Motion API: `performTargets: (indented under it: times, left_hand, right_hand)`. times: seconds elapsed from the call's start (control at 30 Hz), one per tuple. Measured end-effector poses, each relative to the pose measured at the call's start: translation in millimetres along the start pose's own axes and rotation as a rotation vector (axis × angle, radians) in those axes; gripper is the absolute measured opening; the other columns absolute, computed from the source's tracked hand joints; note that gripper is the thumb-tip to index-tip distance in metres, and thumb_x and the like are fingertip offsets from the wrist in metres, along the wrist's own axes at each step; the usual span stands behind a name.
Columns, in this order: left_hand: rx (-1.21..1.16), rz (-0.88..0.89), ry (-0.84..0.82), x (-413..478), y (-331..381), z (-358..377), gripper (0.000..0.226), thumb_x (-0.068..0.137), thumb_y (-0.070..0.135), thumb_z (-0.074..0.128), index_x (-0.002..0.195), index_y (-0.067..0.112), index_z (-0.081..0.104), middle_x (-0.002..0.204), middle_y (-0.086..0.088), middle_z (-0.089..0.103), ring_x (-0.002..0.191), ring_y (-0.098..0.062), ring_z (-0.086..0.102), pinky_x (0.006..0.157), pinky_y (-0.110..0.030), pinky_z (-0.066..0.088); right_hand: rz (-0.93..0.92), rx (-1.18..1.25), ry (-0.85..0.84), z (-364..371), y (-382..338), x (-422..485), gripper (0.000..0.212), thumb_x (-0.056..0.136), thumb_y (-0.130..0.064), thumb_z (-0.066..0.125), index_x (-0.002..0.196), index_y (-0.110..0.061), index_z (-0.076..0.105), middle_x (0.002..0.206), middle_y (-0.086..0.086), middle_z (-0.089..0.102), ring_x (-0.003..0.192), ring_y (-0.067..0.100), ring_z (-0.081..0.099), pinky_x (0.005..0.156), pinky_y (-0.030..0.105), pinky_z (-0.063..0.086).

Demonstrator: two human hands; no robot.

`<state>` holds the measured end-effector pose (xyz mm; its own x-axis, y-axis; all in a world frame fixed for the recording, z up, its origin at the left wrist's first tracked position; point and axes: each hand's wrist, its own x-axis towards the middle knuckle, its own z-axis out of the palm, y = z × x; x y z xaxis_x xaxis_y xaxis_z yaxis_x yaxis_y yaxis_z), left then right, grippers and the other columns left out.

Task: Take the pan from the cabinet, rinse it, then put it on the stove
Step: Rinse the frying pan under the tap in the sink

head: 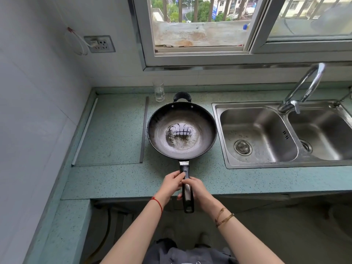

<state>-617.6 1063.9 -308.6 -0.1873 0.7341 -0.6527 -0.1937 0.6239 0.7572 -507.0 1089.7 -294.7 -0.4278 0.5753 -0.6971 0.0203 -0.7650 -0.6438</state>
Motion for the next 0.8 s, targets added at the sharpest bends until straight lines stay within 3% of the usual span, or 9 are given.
performTargets:
  times: [0.03, 0.1, 0.23, 0.33, 0.37, 0.5, 0.67, 0.8]
  left_hand:
    - [0.021, 0.021, 0.011, -5, 2, 1, 0.014, 0.1, 0.022, 0.053, 0.112, 0.023, 0.061, 0.1, -0.002, 0.067, 0.08, -0.01, 0.061, 0.06, -0.015, 0.048]
    - [0.027, 0.033, 0.03, -5, -4, 2, 0.042, 0.1, 0.028, 0.054, 0.138, 0.011, 0.051, 0.116, -0.009, 0.068, 0.09, -0.014, 0.065, 0.055, -0.015, 0.052]
    - [-0.05, 0.022, 0.044, -19, -3, 2, 0.033, 0.103, 0.031, 0.044, 0.116, 0.005, 0.059, 0.085, -0.003, 0.066, 0.062, -0.007, 0.065, 0.052, -0.018, 0.051]
    - [-0.074, 0.013, 0.122, -25, -3, -5, 0.036, 0.105, 0.036, 0.036, 0.128, 0.015, 0.052, 0.117, -0.004, 0.063, 0.098, -0.02, 0.064, 0.088, -0.034, 0.05]
    - [-0.079, 0.013, 0.146, -25, -6, -9, 0.041, 0.105, 0.037, 0.034, 0.133, 0.013, 0.051, 0.125, -0.004, 0.062, 0.106, -0.022, 0.063, 0.094, -0.036, 0.047]
    - [-0.165, -0.004, 0.202, -28, -17, -24, 0.043, 0.106, 0.035, 0.032, 0.133, 0.01, 0.054, 0.129, -0.006, 0.063, 0.11, -0.023, 0.062, 0.096, -0.037, 0.047]
    - [-0.265, -0.052, 0.244, -34, -25, -35, 0.037, 0.105, 0.028, 0.037, 0.132, 0.011, 0.055, 0.131, -0.009, 0.063, 0.111, -0.024, 0.062, 0.095, -0.036, 0.047]
    - [-0.304, -0.069, 0.251, -38, -26, -35, 0.037, 0.103, 0.026, 0.042, 0.135, 0.013, 0.054, 0.131, -0.009, 0.062, 0.112, -0.025, 0.061, 0.095, -0.037, 0.048]
  right_hand:
    - [0.024, 0.043, -0.011, -1, -1, -1, 0.019, 0.093, -0.001, 0.048, 0.111, 0.006, 0.052, 0.088, 0.026, 0.064, 0.046, 0.029, 0.061, 0.051, 0.035, 0.055]
    - [0.075, 0.107, -0.048, -2, -2, -4, 0.026, 0.092, -0.007, 0.047, 0.11, 0.008, 0.058, 0.092, 0.026, 0.062, 0.058, 0.031, 0.066, 0.055, 0.034, 0.058]
    - [0.082, 0.158, -0.044, -7, -1, -6, 0.031, 0.094, -0.018, 0.046, 0.107, 0.007, 0.061, 0.09, 0.021, 0.064, 0.072, 0.03, 0.065, 0.064, 0.038, 0.061]
    - [0.052, 0.106, 0.101, -15, -4, -8, 0.031, 0.1, -0.024, 0.045, 0.121, -0.002, 0.055, 0.097, 0.013, 0.061, 0.076, 0.024, 0.061, 0.06, 0.035, 0.055]
    - [0.042, 0.08, 0.143, -21, -5, -10, 0.034, 0.102, -0.027, 0.044, 0.126, -0.004, 0.051, 0.103, 0.013, 0.062, 0.08, 0.024, 0.061, 0.062, 0.033, 0.052]
    - [0.005, 0.045, 0.206, -47, -2, -12, 0.044, 0.105, -0.032, 0.037, 0.134, -0.001, 0.047, 0.123, 0.021, 0.061, 0.104, 0.035, 0.061, 0.075, 0.037, 0.055]
    - [0.0, -0.042, 0.237, -62, 4, -11, 0.047, 0.106, -0.034, 0.033, 0.135, 0.0, 0.049, 0.122, 0.019, 0.062, 0.107, 0.033, 0.061, 0.081, 0.037, 0.054]
    - [0.006, -0.105, 0.268, -58, 5, -6, 0.043, 0.106, -0.033, 0.032, 0.121, -0.004, 0.06, 0.127, 0.019, 0.063, 0.107, 0.031, 0.061, 0.09, 0.04, 0.051]
